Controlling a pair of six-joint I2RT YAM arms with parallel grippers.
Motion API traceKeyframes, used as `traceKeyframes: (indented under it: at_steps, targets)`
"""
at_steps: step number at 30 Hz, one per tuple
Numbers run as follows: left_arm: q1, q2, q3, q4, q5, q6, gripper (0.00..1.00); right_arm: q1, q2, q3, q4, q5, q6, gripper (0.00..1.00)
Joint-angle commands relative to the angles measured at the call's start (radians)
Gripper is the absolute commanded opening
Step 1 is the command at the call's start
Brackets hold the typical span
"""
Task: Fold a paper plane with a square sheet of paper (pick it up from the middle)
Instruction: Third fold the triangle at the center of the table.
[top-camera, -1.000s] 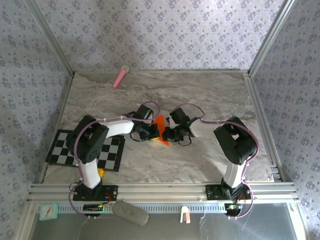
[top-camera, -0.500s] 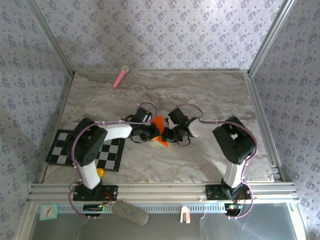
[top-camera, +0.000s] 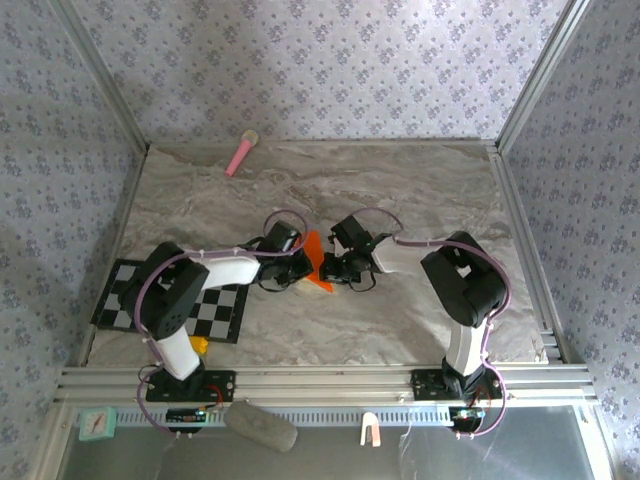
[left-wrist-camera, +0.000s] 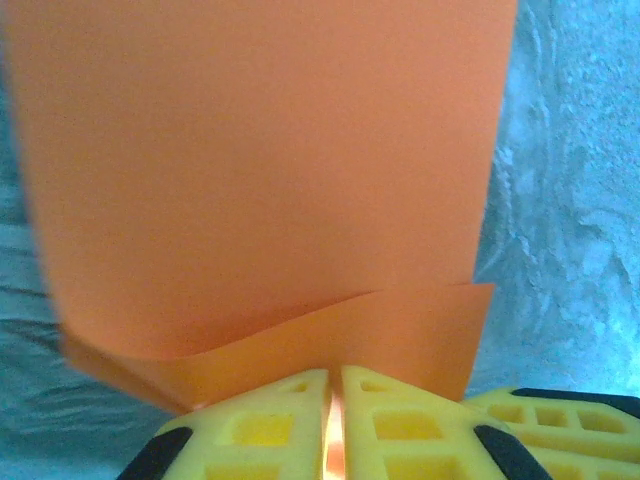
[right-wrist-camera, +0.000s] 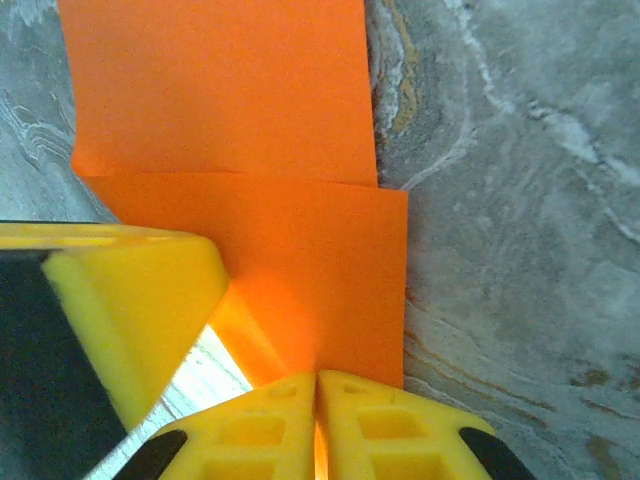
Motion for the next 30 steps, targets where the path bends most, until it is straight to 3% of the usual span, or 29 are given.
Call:
traceKeyframes:
  at_steps: [1,15,22,30]
  targets:
    - [0.030,-0.029,-0.036,-0.116,-0.135,-0.010,0.15,0.006,0.086,-0.049,-0.156,0.130,0.040,0.11]
    - [0.128,-0.111,-0.044,-0.161,-0.148,0.040,0.18,0.005,0.059,-0.072,-0.137,0.141,0.088,0.11]
    - [0.098,-0.142,0.010,-0.069,-0.003,0.088,0.21,-0.003,0.002,-0.113,-0.043,0.147,0.210,0.11]
    - [0.047,-0.017,0.083,0.011,0.102,0.089,0.19,-0.014,-0.031,-0.118,0.013,0.115,0.269,0.12]
